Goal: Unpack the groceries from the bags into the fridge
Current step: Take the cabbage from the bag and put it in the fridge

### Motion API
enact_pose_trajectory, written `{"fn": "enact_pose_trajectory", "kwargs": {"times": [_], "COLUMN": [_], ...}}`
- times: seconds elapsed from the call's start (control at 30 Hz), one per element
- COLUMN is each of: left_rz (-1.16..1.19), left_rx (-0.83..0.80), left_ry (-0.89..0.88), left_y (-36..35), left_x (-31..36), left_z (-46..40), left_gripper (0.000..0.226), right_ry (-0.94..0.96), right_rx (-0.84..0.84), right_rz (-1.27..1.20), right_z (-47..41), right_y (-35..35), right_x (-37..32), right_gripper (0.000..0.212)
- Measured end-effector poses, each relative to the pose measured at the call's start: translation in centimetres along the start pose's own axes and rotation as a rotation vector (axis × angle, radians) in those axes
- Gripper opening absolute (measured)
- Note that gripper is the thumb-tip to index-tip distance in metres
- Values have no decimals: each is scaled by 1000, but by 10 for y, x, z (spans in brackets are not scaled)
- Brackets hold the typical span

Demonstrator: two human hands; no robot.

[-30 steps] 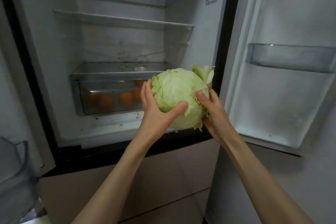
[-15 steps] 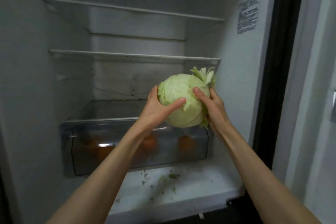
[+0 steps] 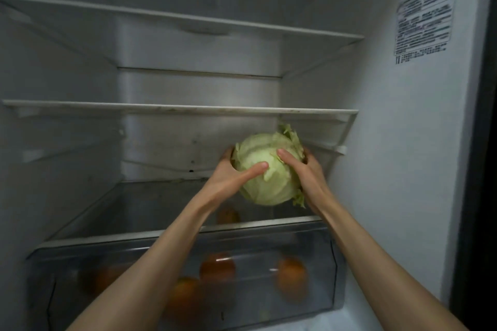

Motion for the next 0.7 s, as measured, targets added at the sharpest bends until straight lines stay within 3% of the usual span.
{"fn": "enact_pose_trajectory", "kwargs": {"times": [0.13, 0.3, 0.4, 0.53, 0.7], "left_rz": [-5, -9, -71, -324, -319], "left_rx": [27, 27, 4, 38, 114], "left_ry": [10, 13, 14, 71, -32], "left_y": [-11, -23, -28, -31, -31], "left_x": [-9, -13, -10, -15, -4], "left_z": [-23, -41, -48, -50, -33], "left_gripper": [48, 43, 51, 88, 92], "right_ry": [15, 33, 8, 31, 102], "right_rx": [35, 126, 151, 216, 303], "right_rz": [14, 84, 142, 346, 470], "right_z": [-20, -27, -27, -22, 0], "right_y": [8, 20, 27, 40, 45], "right_x": [5, 13, 19, 17, 8], "right_gripper": [58, 69, 72, 61, 60]}}
Point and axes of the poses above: each hand's wrist, its own z-axis away from the middle knuckle, its own y-axis out of the back of the hand, x = y × z, the point moved 10 cm from there along -z, towards the middle knuckle, and after that the axes turned 6 degrees about -z, right-handed, at the moved point
